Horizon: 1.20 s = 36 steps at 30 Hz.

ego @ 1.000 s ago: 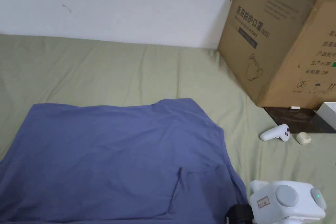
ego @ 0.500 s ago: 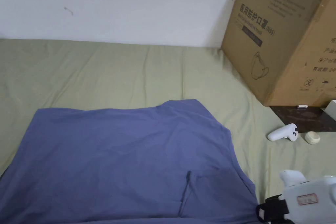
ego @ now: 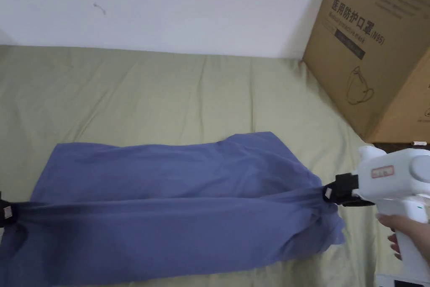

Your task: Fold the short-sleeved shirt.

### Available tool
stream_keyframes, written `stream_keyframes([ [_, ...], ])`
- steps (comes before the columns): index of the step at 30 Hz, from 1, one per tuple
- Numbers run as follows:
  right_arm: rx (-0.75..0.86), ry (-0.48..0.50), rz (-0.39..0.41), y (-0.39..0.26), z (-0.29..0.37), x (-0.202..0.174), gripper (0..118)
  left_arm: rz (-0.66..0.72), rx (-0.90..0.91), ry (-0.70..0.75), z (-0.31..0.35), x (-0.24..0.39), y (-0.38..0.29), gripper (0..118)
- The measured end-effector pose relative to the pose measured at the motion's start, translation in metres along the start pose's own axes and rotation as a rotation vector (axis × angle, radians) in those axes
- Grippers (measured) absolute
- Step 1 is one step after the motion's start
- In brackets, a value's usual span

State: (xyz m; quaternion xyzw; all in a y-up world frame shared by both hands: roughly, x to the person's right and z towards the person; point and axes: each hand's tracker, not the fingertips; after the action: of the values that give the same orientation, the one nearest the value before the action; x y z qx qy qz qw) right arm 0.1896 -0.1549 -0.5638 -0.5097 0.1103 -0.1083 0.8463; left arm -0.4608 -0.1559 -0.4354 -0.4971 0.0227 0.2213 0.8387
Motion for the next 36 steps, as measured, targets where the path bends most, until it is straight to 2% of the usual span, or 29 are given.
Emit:
stream_keyframes([
  [3,-0.018,-0.047,-0.015,0.009,-0.034,-0.006,2,0.008,-0.026,0.013,-0.026,0.000,0.010,2],
  [6,-0.025,-0.138,0.035,0.006,-0.054,-0.014,2,0.035,-0.084,-0.014,-0.041,-0.006,0.009,2],
  [8,-0.024,-0.127,0.042,0.001,-0.061,-0.016,3,0.018,-0.066,-0.011,-0.044,-0.011,0.004,4],
  [9,-0.024,-0.126,0.036,-0.001,-0.070,-0.010,6,0.004,-0.056,-0.013,-0.045,-0.012,0.001,9],
  [10,-0.001,-0.135,0.031,-0.006,-0.070,-0.010,22,-0.004,-0.053,-0.020,-0.044,-0.013,-0.003,25],
  [11,0.039,-0.154,0.028,-0.009,-0.066,-0.010,44,-0.009,-0.041,-0.026,-0.043,-0.014,-0.006,50],
  [12,0.066,-0.158,0.026,-0.012,-0.063,-0.009,75,-0.011,-0.021,-0.033,-0.042,-0.018,-0.008,86],
  [13,0.080,-0.155,0.023,-0.015,-0.060,-0.008,108,-0.011,-0.005,-0.034,-0.038,-0.018,-0.011,118],
  [14,0.084,-0.148,0.022,-0.018,-0.055,-0.007,118,-0.009,0.003,-0.035,-0.034,-0.017,-0.015,115],
  [15,0.102,-0.133,0.020,-0.023,-0.048,-0.006,117,-0.012,0.082,-0.041,-0.023,-0.018,-0.019,112],
  [16,0.165,-0.107,0.023,-0.027,-0.034,-0.007,117,-0.022,0.098,-0.057,-0.022,-0.015,-0.016,113],
  [20,0.237,-0.088,0.102,-0.065,0.017,-0.016,117,-0.050,0.186,-0.071,0.020,-0.006,-0.044,113],
  [22,0.239,-0.051,0.115,-0.075,0.038,-0.029,117,-0.074,0.194,-0.061,0.039,0.000,-0.061,113],
  [24,0.285,-0.023,0.120,-0.093,0.060,-0.033,110,-0.122,0.193,-0.019,0.052,0.003,-0.074,107],
  [25,0.314,-0.007,0.116,-0.100,0.073,-0.047,88,-0.140,0.209,0.022,0.059,0.005,-0.081,86],
  [26,0.317,0.000,0.114,-0.106,0.079,-0.048,53,-0.154,0.213,0.037,0.063,0.006,-0.086,50],
  [27,0.317,-0.017,0.111,-0.110,0.082,-0.049,8,-0.150,0.212,0.037,0.064,0.006,-0.091,9],
  [28,0.332,-0.035,0.081,-0.118,0.086,-0.047,0,-0.146,0.223,0.071,0.068,0.008,-0.098,0],
  [30,0.319,0.011,0.080,-0.114,0.082,-0.042,0,-0.104,0.130,0.043,0.060,0.004,-0.103,0],
  [33,0.303,0.005,0.098,-0.114,0.074,-0.041,0,-0.088,0.102,0.087,0.036,-0.007,-0.099,0],
  [34,0.297,0.009,0.097,-0.116,0.072,-0.040,0,-0.095,0.110,0.108,0.023,-0.012,-0.096,5],
  [35,0.283,0.019,0.085,-0.117,0.069,-0.038,0,-0.089,0.114,0.117,0.012,-0.016,-0.094,25],
  [36,0.261,0.039,0.057,-0.116,0.065,-0.036,0,-0.071,0.103,0.138,-0.004,-0.031,-0.088,60],
])
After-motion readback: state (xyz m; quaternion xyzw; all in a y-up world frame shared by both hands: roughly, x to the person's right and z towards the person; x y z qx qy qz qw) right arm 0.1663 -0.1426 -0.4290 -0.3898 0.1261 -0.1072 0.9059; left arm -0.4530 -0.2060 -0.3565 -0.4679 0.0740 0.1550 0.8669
